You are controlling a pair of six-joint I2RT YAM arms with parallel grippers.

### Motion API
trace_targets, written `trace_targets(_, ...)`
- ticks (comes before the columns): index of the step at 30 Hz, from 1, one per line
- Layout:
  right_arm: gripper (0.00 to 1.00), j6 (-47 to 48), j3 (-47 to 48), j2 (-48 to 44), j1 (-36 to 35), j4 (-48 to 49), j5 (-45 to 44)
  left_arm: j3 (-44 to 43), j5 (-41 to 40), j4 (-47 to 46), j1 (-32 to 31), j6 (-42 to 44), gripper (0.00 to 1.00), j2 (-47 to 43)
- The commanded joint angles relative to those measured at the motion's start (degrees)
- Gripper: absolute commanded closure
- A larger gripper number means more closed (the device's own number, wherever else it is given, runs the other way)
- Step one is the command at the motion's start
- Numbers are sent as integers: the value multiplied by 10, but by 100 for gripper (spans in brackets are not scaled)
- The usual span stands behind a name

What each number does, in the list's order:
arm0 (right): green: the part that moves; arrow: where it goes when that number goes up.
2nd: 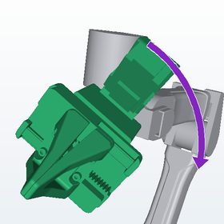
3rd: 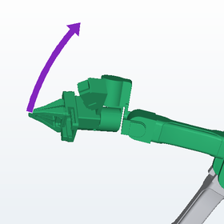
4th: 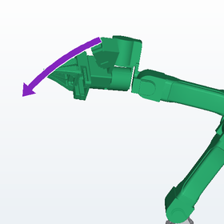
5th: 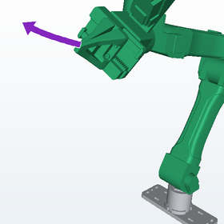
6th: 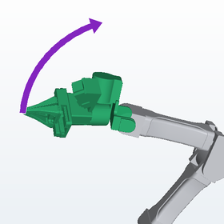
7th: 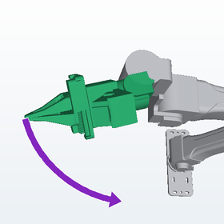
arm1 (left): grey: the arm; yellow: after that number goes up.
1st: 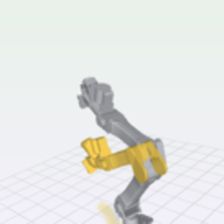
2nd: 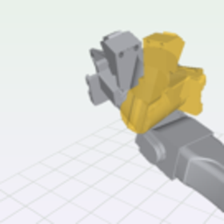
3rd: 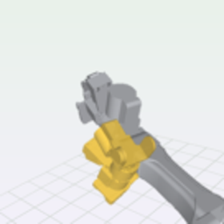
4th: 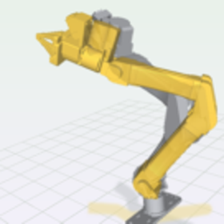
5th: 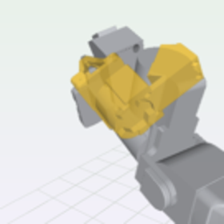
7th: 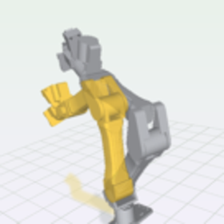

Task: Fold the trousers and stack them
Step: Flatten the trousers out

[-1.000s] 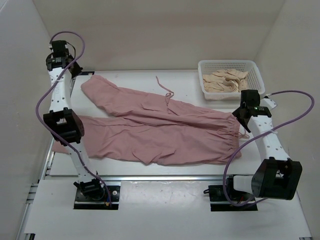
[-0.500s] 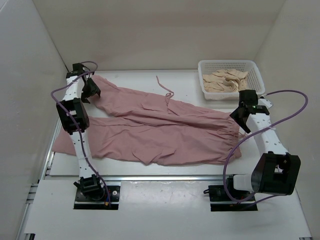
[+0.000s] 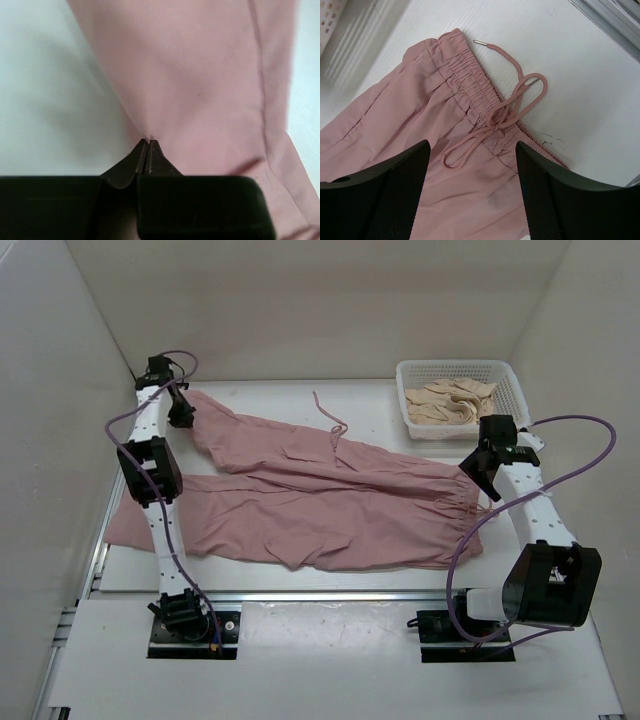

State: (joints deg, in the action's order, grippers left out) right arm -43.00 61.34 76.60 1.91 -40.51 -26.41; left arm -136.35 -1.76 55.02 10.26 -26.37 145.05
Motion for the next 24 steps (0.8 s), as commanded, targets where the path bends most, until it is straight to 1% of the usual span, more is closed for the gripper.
trace_targets(1, 26, 7, 22, -11, 3, -6, 0, 20, -36, 1, -4, 9, 90, -171)
trace_targets(4, 26, 7, 29, -11, 8, -11, -6, 25, -77, 8, -15, 16, 90, -207)
trace_targets(6, 26, 14, 29, -11, 8, -11, -6, 1, -90, 23, -15, 21, 90, -212)
trace_targets(7, 26, 14, 29, -11, 8, -11, -6, -15, -84, 23, -15, 21, 77, -189)
trace_targets(8, 26, 14, 29, -11, 8, -11, -6, -40, -77, 37, -15, 27, 51, -171)
trace_targets(9, 26, 14, 29, -11, 8, -11, -6, -104, -66, 71, -15, 35, 22, -150)
trace_targets(10, 26, 14, 29, -16, 8, -11, -6, -132, -60, 89, -15, 35, 0, -111)
trace_targets(11, 26, 14, 29, -16, 8, -11, 0, -152, -54, 104, -15, 35, 0, -100)
trace_targets(12, 26, 14, 29, -16, 8, -11, 0, -148, -47, 111, -10, 35, 0, -100)
trace_targets(13, 26, 14, 29, -21, 8, -11, 0, -126, -47, 102, -9, 35, 0, -100)
trace_targets(15, 26, 14, 23, -22, 8, -11, 0, -65, -47, 72, -9, 35, 0, -145)
trace_targets(16, 26, 14, 23, -22, 8, -11, 0, -16, -60, 61, -9, 29, 0, -160)
trace_targets(18, 26, 14, 18, -22, 8, -11, 0, 17, -71, 54, -3, 29, 0, -195)
trace_targets(19, 26, 14, 12, -22, 8, -11, 0, 30, -71, 54, -3, 34, 15, -205)
trace_targets(20, 26, 14, 12, -22, 8, -11, 0, 56, -79, 54, 3, 34, 25, -224)
trace_targets(21, 26, 14, 12, -22, 8, -11, 0, 70, -87, 54, 3, 41, 40, -235)
trace_targets(22, 26, 14, 7, -22, 8, -11, 0, 85, -97, 54, 3, 41, 61, -245)
trace_targets(23, 26, 14, 7, -22, 8, -11, 0, 122, -120, 54, 8, 41, 89, -270)
trace_targets(24, 26, 14, 7, -22, 8, -6, 0, 143, -130, 54, 8, 36, 90, -282)
